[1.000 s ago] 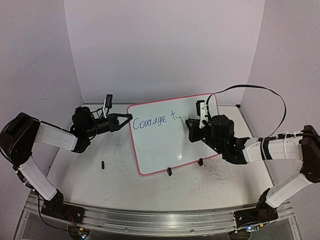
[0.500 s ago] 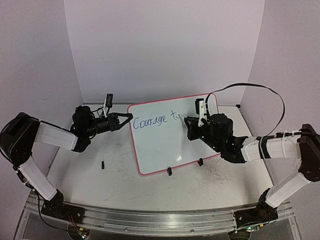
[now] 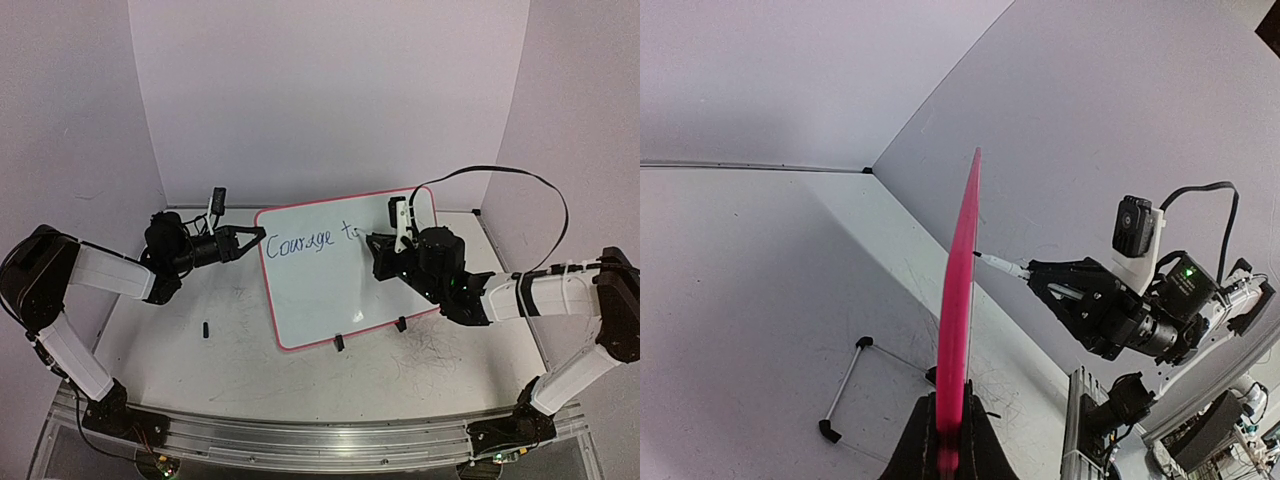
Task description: Write a sentence on the whiteboard
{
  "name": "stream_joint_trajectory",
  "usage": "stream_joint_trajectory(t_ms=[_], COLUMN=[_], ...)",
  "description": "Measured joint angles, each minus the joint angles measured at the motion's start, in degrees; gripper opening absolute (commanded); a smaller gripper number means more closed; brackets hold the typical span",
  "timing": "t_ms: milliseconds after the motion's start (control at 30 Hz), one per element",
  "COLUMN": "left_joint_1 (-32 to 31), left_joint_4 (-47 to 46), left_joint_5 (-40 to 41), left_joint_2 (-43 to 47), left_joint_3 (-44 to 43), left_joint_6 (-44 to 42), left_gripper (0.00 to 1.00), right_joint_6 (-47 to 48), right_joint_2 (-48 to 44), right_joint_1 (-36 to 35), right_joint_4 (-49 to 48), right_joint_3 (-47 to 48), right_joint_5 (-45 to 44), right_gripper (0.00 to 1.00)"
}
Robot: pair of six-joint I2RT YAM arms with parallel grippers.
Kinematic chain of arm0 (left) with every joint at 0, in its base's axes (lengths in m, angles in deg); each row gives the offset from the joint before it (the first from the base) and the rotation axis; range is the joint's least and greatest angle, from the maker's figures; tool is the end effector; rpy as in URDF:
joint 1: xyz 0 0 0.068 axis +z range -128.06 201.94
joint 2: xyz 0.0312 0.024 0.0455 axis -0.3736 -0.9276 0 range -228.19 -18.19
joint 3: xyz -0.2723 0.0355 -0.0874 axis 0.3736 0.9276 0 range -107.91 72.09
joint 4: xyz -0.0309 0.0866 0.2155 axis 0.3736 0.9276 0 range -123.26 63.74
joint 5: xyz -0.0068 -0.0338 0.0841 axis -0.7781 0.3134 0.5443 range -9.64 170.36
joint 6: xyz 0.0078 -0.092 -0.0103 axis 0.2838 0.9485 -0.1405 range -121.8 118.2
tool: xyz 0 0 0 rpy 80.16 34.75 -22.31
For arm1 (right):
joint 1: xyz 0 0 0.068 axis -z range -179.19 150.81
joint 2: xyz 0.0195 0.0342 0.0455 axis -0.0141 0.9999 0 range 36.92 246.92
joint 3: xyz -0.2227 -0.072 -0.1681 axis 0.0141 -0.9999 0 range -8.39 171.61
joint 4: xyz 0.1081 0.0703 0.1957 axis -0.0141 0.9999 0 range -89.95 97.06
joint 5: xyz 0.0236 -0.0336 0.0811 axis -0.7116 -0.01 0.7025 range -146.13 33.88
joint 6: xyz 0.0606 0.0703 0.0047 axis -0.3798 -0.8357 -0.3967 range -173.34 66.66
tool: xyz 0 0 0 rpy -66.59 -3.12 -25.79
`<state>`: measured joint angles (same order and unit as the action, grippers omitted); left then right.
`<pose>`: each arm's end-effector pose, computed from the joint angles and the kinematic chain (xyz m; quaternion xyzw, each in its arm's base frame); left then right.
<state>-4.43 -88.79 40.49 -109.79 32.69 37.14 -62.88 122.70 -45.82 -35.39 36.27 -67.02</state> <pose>0.2856 -0.2014 0.2675 0.1759 0.6683 -0.5660 0.4495 0.2566 0.2485 0.2804 -0.1742 0.7198 0.2525 0.6227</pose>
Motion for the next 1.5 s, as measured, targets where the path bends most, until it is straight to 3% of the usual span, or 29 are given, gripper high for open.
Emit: stream_joint_trajectory(t_ms=[833, 1200, 1500], left_joint_1=[0.0, -0.09, -0.09], left_joint_4=[0.04, 0.0, 0.07], left_joint_5=[-0.01, 0.06, 0.08], left_joint_2=[0.0, 0.04, 0.04], left_joint_3=[0.0, 0.0, 0.0], left_joint_6=[-0.13, -0.61, -0.96], left_gripper=[0.0, 0.0, 0.0], right_joint_6=[-1.07, 1.55, 2.22], right_joint_2=[-0.78, -16.35, -12.16], right_joint_1=[0.0, 3.33, 4.72], right_joint_4=[0.56, 1.68, 3.02], right_joint_3=[-1.09, -1.37, -5.46], right_joint_5=[1.77, 3.89, 4.53], right_gripper=[0.0, 0.0, 0.0])
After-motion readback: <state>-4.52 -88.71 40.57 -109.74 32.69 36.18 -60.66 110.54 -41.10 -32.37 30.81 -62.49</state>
